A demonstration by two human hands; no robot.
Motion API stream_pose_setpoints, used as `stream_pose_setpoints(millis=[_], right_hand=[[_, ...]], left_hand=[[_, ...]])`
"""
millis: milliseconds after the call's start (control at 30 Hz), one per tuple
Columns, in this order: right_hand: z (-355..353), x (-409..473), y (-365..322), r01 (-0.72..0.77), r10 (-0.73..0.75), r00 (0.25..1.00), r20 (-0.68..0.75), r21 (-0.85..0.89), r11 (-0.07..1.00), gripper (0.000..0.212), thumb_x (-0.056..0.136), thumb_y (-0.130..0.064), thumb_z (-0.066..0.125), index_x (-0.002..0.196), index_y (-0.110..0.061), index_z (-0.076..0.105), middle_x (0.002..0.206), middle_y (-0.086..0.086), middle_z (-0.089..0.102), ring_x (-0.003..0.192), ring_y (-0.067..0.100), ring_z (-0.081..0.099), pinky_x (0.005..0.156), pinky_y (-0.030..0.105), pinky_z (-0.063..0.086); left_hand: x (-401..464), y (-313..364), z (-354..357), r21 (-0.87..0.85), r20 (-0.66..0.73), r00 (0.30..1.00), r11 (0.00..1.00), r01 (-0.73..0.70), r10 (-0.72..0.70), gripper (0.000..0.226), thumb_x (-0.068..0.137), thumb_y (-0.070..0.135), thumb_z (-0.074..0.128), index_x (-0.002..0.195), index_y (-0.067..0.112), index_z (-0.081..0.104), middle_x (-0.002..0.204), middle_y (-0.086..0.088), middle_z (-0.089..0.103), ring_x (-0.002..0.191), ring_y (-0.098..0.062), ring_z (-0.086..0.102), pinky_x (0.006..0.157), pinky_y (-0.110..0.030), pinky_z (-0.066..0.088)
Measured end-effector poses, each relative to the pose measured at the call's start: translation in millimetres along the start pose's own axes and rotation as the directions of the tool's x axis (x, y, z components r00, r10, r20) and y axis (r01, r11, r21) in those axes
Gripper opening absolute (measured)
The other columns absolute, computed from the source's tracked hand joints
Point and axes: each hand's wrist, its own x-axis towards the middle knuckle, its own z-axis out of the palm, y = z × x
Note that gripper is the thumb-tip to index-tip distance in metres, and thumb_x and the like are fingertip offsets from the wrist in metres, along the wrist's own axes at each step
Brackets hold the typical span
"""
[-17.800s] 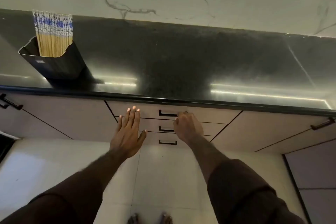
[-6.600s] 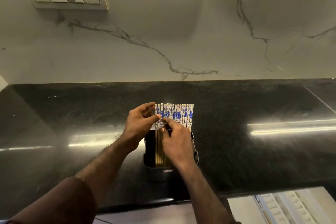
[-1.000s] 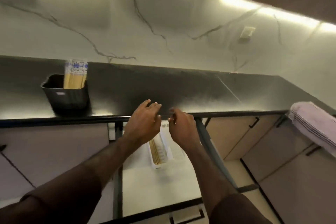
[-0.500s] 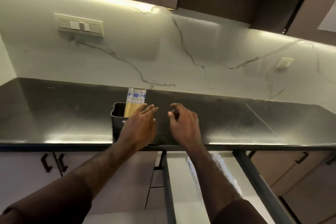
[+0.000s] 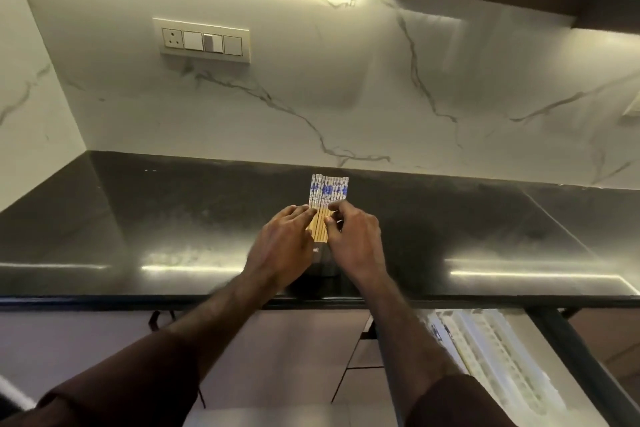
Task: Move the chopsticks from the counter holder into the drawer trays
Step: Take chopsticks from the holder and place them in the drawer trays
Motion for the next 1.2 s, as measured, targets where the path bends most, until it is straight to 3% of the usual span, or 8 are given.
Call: stream_pose_setpoints(millis=[167, 467, 667, 800, 900, 967, 1067, 1200], right_hand=[[28.3, 35.6, 20.6, -0.047, 0.047, 0.998, 0.049, 0.006, 0.999, 0.033, 0.095, -0.022, 0.060, 0.127, -0.017, 0.061, 0.115, 0.002, 0.070, 0.094, 0.008, 0.066, 0.080, 0.016, 0.049], [77.5, 104.8, 62.4, -0.126, 0.125, 0.978, 0.164, -0.005, 0.992, 0.029, 0.095, -0.023, 0.058, 0.124, -0.019, 0.062, 0.110, 0.001, 0.071, 0.086, 0.006, 0.063, 0.078, 0.021, 0.055], [98.3, 121.6, 73.6, -0.155, 0.153, 0.971, 0.183, -0.001, 0.988, 0.021, 0.095, -0.022, 0.057, 0.113, -0.019, 0.066, 0.101, -0.001, 0.072, 0.082, 0.008, 0.067, 0.073, 0.027, 0.059], [105.4, 125.6, 77.3, -0.199, 0.193, 0.965, 0.178, 0.018, 0.980, 0.019, 0.096, -0.023, 0.056, 0.111, -0.018, 0.066, 0.099, 0.000, 0.071, 0.083, 0.011, 0.067, 0.072, 0.027, 0.058], [109.3, 125.7, 77.4, -0.203, 0.196, 0.965, 0.175, 0.019, 0.979, 0.017, 0.096, -0.024, 0.054, 0.109, -0.020, 0.065, 0.097, 0.000, 0.072, 0.083, 0.013, 0.068, 0.075, 0.034, 0.060], [110.9, 126.1, 76.7, -0.204, 0.196, 0.964, 0.177, 0.024, 0.979, 0.019, 0.095, -0.024, 0.054, 0.111, -0.021, 0.065, 0.098, 0.000, 0.072, 0.085, 0.014, 0.069, 0.076, 0.037, 0.060], [113.0, 127.6, 78.1, -0.204, 0.198, 0.961, 0.195, 0.010, 0.979, 0.021, 0.095, -0.023, 0.055, 0.113, -0.023, 0.065, 0.100, 0.000, 0.072, 0.087, 0.014, 0.068, 0.078, 0.037, 0.060], [114.7, 127.1, 79.2, -0.199, 0.189, 0.957, 0.219, 0.027, 0.980, 0.021, 0.093, -0.021, 0.058, 0.112, -0.022, 0.066, 0.101, -0.001, 0.072, 0.090, 0.012, 0.067, 0.081, 0.034, 0.058]], left_hand=[[37.9, -22.5, 19.1, -0.043, -0.010, 0.997, 0.996, 0.073, -0.073, 0.040, 0.094, 0.015, 0.054, 0.133, 0.009, 0.053, 0.133, -0.010, 0.059, 0.121, -0.023, 0.056, 0.101, -0.027, 0.040], [113.8, -61.3, 67.4, -0.041, 0.081, 0.972, 0.974, 0.224, -0.220, 0.047, 0.095, 0.016, 0.054, 0.140, 0.014, 0.043, 0.140, -0.009, 0.052, 0.128, -0.024, 0.051, 0.105, -0.042, 0.044], [134.1, -76.8, 81.0, -0.154, 0.089, 0.950, 0.938, 0.310, -0.300, 0.046, 0.097, 0.014, 0.048, 0.142, 0.014, 0.039, 0.118, -0.011, 0.066, 0.096, -0.017, 0.065, 0.082, -0.026, 0.052], [146.3, -90.3, 92.8, -0.317, 0.155, 0.894, 0.836, 0.449, -0.421, 0.066, 0.095, 0.014, 0.052, 0.151, 0.021, 0.018, 0.130, -0.010, 0.060, 0.105, -0.010, 0.061, 0.084, -0.019, 0.041], [150.3, -94.6, 99.3, -0.406, 0.199, 0.851, 0.749, 0.524, -0.487, 0.078, 0.093, 0.018, 0.058, 0.152, 0.024, 0.008, 0.117, -0.008, 0.068, 0.086, 0.002, 0.058, 0.086, -0.021, 0.041], [152.9, -100.3, 104.2, -0.449, 0.182, 0.831, 0.708, 0.545, -0.525, 0.079, 0.090, 0.018, 0.064, 0.152, 0.024, 0.015, 0.112, -0.005, 0.071, 0.088, 0.002, 0.060, 0.089, -0.018, 0.044], [155.4, -109.4, 109.2, -0.487, 0.143, 0.835, 0.697, 0.526, -0.531, 0.069, 0.084, 0.015, 0.071, 0.144, 0.020, 0.038, 0.109, -0.003, 0.073, 0.091, 0.001, 0.065, 0.073, -0.002, 0.046], [151.8, -110.8, 104.7, -0.577, 0.112, 0.829, 0.643, 0.504, -0.549, 0.046, 0.078, 0.009, 0.076, 0.122, 0.015, 0.062, 0.103, 0.005, 0.072, 0.086, 0.000, 0.069, 0.071, -0.010, 0.053]])
